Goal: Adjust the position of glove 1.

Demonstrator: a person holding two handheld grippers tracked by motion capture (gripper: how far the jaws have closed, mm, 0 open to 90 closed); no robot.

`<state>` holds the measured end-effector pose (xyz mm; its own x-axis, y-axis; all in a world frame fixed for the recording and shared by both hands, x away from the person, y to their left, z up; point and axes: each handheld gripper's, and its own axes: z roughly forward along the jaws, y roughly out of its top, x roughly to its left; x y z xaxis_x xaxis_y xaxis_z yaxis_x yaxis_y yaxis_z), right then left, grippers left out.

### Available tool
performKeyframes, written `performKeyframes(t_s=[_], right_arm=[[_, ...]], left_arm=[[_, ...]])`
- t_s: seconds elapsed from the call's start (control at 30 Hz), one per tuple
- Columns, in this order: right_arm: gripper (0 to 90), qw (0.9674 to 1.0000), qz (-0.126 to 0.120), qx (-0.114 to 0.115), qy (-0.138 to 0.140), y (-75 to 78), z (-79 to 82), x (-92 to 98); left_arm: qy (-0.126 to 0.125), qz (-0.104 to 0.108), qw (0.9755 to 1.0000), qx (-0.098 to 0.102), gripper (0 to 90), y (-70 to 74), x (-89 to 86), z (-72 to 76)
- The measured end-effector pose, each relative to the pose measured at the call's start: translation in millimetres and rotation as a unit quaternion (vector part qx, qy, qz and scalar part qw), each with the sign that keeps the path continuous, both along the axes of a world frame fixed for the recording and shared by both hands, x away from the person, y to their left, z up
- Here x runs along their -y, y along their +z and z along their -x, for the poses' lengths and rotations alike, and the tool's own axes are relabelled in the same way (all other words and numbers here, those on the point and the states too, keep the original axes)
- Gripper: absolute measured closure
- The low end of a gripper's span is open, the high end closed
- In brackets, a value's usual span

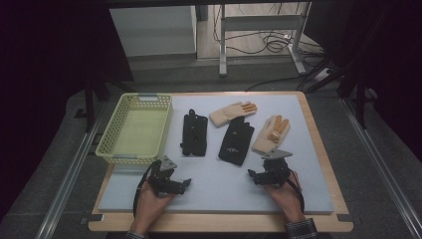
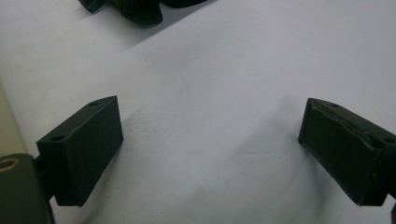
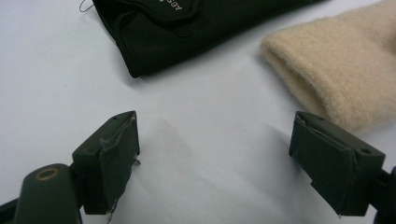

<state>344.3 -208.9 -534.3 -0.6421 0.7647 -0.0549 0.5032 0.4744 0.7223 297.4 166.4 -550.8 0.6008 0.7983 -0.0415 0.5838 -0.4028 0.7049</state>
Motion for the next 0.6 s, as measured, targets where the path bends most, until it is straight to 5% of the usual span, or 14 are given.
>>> performKeyframes(t_s=[0.6], right_arm=[[13.9, 1.0000, 0.001, -0.001, -0.004, -0.1, -0.3, -0.2]], left_arm=[[0.001, 0.003, 1.0000, 0.000, 6.5, -0.2, 0.0, 0.0]])
